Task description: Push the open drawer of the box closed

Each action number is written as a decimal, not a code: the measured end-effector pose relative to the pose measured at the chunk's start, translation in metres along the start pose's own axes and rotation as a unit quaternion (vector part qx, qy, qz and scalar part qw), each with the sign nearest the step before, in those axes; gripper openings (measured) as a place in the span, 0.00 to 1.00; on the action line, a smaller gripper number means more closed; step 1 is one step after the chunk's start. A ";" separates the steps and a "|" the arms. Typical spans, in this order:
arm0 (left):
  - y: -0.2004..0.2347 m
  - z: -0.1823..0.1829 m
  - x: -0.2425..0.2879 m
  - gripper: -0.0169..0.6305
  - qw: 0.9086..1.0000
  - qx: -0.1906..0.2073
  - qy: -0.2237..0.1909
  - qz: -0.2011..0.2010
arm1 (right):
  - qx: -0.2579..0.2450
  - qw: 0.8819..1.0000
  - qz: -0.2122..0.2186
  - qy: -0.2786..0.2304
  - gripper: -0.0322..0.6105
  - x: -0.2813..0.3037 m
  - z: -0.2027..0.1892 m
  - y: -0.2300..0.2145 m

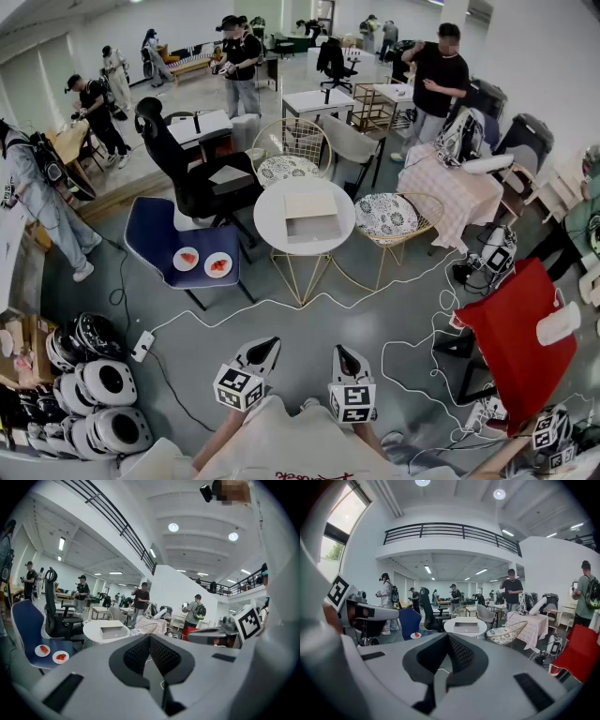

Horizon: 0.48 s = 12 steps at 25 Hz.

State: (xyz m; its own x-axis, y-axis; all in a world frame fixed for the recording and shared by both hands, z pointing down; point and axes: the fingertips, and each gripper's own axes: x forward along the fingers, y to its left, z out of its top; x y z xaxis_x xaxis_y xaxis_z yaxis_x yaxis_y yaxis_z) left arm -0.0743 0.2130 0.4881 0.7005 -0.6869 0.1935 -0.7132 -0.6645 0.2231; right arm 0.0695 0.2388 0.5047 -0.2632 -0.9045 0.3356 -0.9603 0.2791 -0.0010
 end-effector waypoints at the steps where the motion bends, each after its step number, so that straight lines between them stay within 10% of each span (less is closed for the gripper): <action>1: 0.000 0.000 0.000 0.05 1.000 0.000 -0.001 0.001 | -0.001 1.000 0.001 0.000 0.07 0.000 0.000 0.000; 12: -0.007 0.007 0.006 0.05 1.000 0.022 -0.011 -0.007 | -0.002 1.000 0.012 -0.028 0.07 0.006 0.006 -0.011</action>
State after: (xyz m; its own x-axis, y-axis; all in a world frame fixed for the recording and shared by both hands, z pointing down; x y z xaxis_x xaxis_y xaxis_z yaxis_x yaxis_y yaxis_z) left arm -0.0646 0.2116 0.4813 0.7099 -0.6835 0.1701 -0.7043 -0.6857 0.1840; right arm 0.0776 0.2288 0.5008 -0.2917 -0.9142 0.2815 -0.9531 0.3025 -0.0053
